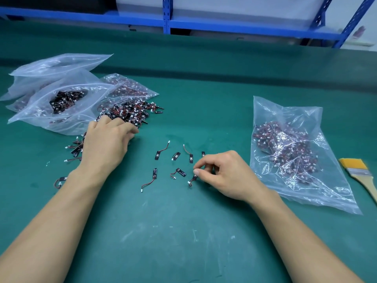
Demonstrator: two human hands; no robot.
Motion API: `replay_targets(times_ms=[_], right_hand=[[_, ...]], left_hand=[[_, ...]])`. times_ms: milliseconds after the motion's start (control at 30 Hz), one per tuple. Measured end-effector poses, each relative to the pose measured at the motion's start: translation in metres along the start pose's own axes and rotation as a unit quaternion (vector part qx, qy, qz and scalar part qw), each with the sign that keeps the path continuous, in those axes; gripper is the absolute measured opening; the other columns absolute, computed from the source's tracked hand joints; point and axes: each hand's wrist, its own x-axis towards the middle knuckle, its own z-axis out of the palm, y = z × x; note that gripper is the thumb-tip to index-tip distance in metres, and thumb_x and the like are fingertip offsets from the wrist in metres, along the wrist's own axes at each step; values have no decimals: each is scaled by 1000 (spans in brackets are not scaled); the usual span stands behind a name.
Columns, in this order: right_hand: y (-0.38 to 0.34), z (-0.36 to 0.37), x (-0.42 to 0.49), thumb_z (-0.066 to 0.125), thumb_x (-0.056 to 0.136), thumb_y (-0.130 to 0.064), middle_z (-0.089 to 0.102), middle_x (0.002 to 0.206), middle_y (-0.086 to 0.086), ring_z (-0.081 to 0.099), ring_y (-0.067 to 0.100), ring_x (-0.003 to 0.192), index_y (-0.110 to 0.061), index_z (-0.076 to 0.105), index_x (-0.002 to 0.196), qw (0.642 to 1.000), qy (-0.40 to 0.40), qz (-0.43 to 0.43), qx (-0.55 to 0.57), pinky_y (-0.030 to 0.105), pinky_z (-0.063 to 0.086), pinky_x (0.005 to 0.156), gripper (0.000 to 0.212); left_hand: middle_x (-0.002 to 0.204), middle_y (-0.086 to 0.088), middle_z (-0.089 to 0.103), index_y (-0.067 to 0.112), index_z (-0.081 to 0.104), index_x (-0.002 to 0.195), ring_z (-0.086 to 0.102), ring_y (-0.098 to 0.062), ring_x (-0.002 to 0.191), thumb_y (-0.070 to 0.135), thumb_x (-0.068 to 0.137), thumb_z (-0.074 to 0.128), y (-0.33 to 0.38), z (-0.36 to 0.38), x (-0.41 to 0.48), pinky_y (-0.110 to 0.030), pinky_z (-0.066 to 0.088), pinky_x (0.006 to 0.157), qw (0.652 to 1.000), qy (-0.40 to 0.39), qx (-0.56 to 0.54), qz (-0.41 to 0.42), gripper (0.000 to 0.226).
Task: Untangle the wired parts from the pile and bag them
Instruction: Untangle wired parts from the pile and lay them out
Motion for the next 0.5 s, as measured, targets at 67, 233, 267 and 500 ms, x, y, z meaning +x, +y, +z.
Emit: replay_targets(times_ms=[67, 233, 267, 500], right_hand=[[0, 0, 0, 70, 91, -33, 61, 63, -14, 52, 5, 60, -30, 75, 87, 1000, 3, -2, -3, 34, 49, 64, 8], [0, 0, 0, 70, 91, -33, 58, 60, -18, 50, 6, 58, -31, 75, 86, 1000, 10, -5, -5, 33, 48, 63, 7], [-1, 0, 0, 70, 90, -32, 58, 60, -19, 50, 7, 58, -31, 75, 86, 1000, 12, -6, -6, 34, 48, 64, 7], [1, -1, 1, 73, 89, -28, 55, 56, -22, 47, 8, 53, -29, 76, 84, 998, 65, -6, 2, 29, 43, 59, 6]], left_hand=[[92, -6, 70, 16, 75, 100, 53, -35, 87, 11, 92, 68, 0, -2, 1, -44, 39, 77, 1000, 11, -25, 11, 12], [95, -10, 68, 11, 71, 104, 58, -35, 91, 6, 94, 62, -2, -4, 2, -44, 47, 78, 995, 54, -84, 12, 14], [95, -9, 68, 11, 70, 105, 58, -35, 91, 6, 95, 61, -3, -4, 2, -43, 46, 78, 994, 68, -86, 13, 14], [95, -2, 75, 12, 73, 108, 68, -23, 86, 16, 91, 72, 1, -11, -1, -37, 52, 80, 975, 165, -149, 22, 18]])
